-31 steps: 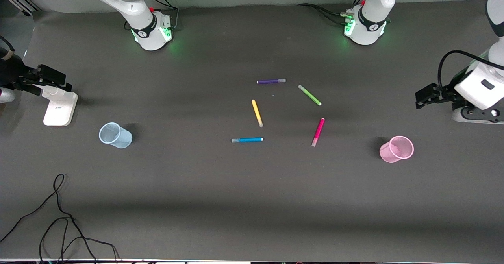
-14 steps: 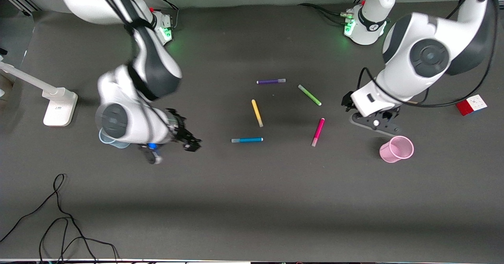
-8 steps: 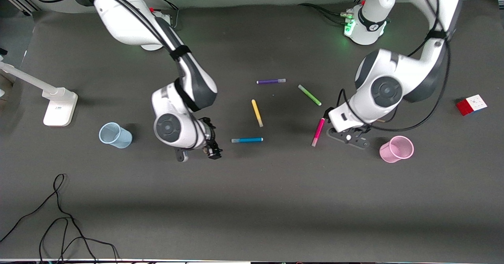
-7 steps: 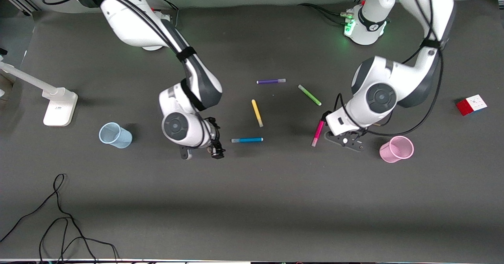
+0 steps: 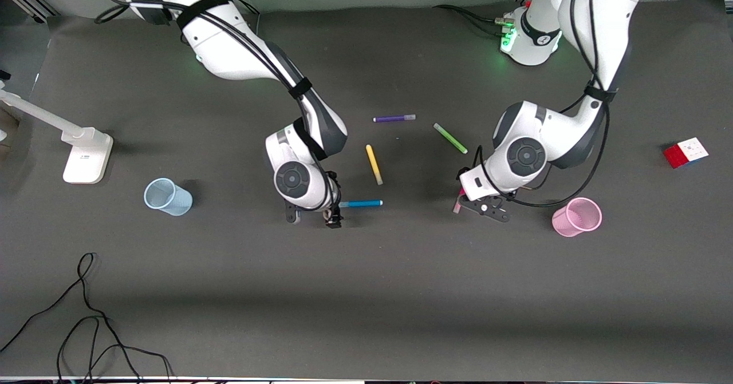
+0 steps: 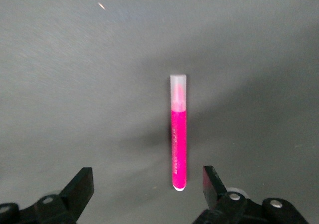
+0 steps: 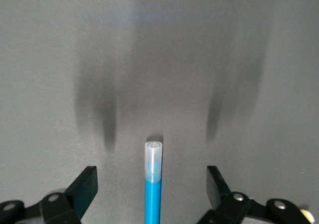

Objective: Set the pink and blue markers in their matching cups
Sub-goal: 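Grasp the blue marker with the right gripper while the left gripper grasps pink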

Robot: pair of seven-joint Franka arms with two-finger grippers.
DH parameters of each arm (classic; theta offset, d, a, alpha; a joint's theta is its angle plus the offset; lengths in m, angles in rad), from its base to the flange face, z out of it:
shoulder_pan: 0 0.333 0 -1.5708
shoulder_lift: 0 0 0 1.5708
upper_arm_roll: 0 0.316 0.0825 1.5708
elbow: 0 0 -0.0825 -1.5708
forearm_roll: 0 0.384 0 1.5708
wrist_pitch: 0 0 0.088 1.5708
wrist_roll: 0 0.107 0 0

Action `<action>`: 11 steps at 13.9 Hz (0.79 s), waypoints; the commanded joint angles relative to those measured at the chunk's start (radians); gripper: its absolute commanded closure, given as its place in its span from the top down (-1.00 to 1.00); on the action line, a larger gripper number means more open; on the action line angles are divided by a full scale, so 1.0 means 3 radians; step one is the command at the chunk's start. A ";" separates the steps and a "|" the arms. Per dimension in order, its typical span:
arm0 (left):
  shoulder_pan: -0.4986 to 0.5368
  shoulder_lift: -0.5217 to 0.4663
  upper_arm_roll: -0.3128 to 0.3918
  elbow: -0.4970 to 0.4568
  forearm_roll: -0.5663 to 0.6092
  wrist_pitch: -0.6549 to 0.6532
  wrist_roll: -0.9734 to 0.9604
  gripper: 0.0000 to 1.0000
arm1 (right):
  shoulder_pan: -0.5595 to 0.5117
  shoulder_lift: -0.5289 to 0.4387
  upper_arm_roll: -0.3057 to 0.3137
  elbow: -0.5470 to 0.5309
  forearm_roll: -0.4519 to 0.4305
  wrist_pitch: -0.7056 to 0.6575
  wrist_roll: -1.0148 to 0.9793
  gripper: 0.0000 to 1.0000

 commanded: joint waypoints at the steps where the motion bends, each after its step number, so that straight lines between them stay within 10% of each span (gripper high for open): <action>1: -0.0094 -0.0010 0.0046 -0.0156 0.0063 0.0081 -0.0066 0.95 | 0.0087 0.0069 -0.0058 0.0039 0.0008 0.0075 0.0153 0.92; 6: -0.0146 0.0025 0.0046 -0.0468 0.0063 0.0562 -0.0153 0.95 | 0.0173 0.0172 -0.0063 0.0075 -0.0058 0.0085 0.0321 0.75; 11: -0.0197 0.0046 0.0046 -0.0463 0.0063 0.0603 -0.0337 0.21 | 0.0225 0.0213 -0.0063 0.0075 -0.0064 0.0085 0.0373 -0.30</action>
